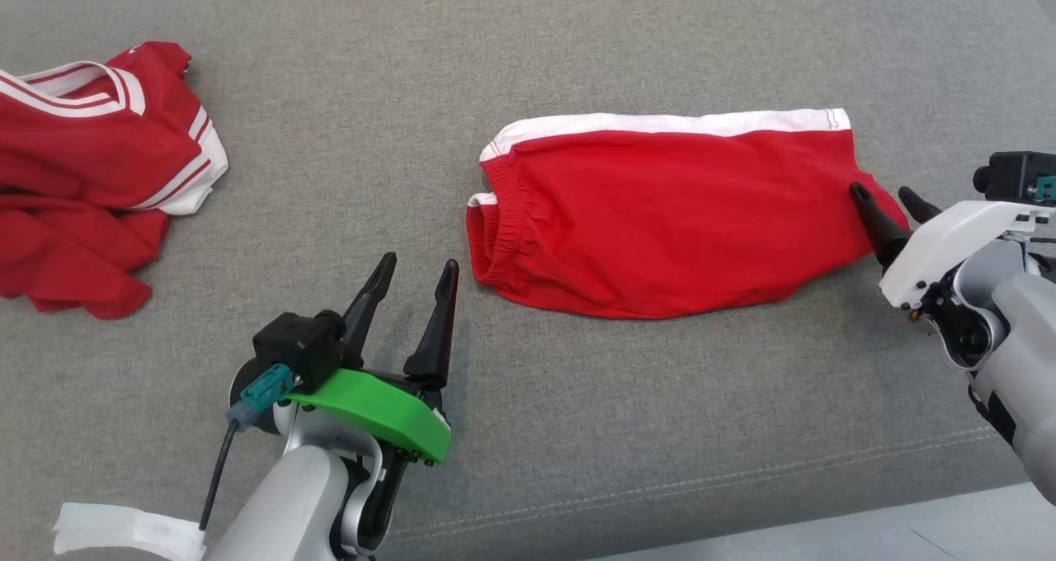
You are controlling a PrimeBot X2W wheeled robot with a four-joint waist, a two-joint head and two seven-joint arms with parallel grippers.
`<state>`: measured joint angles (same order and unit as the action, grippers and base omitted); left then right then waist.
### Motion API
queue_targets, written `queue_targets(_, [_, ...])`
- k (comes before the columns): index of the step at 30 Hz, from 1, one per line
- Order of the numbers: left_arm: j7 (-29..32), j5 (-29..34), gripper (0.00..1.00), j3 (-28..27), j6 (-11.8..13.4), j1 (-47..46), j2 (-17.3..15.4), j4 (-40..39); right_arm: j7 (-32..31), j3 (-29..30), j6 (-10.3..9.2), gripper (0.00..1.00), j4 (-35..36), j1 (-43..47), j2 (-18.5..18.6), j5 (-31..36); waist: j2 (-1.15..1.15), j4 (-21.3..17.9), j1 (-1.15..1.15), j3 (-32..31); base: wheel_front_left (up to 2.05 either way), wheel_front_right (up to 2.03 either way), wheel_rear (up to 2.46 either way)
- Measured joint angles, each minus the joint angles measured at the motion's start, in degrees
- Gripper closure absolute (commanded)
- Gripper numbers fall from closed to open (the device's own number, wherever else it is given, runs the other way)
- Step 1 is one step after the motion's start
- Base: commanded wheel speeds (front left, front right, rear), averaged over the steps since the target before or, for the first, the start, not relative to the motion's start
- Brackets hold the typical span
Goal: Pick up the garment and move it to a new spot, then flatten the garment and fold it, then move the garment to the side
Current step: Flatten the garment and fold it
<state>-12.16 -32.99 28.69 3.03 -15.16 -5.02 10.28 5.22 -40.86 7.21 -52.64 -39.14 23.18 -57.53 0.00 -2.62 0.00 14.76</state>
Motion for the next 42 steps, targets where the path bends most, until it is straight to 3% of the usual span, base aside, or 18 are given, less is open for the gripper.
queue_targets(9, [-0.6,1.0,0.0,-1.0,0.4,1.2,-0.1,0.3,8.7,0.0,-0.03,0.0,1.8,-0.2,1.8,3.9,0.0,-1.8,0.0,-2.4,0.0,0.0,0.0])
queue_targets(19, [-1.6,1.6,0.0,-4.3,2.0,3.0,-0.4,1.2,9.4,0.4,-1.46,0.0,8.3,-0.3,0.5,8.9,0.0,-3.8,0.0,-6.0,0.0,0.0,0.0])
queue_targets(29, [-2.1,3.4,0.0,-8.7,3.0,6.8,-0.9,1.3,9.4,7.9,-6.81,0.0,21.5,3.6,-1.6,14.4,0.0,-4.5,0.0,-10.1,0.0,0.0,0.0])
queue_targets(39, [-2.3,6.0,0.0,-14.4,3.6,11.8,-0.7,-2.2,9.4,10.5,-10.77,0.0,29.0,16.7,-4.9,18.4,0.0,-5.2,0.0,-13.3,0.0,0.0,0.0])
queue_targets(42, [-2.3,6.6,0.0,-15.2,3.6,13.2,-0.1,-2.9,9.4,10.9,-10.94,0.0,30.9,19.2,-4.9,19.5,0.0,-5.4,0.0,-13.9,0.0,0.0,0.0])
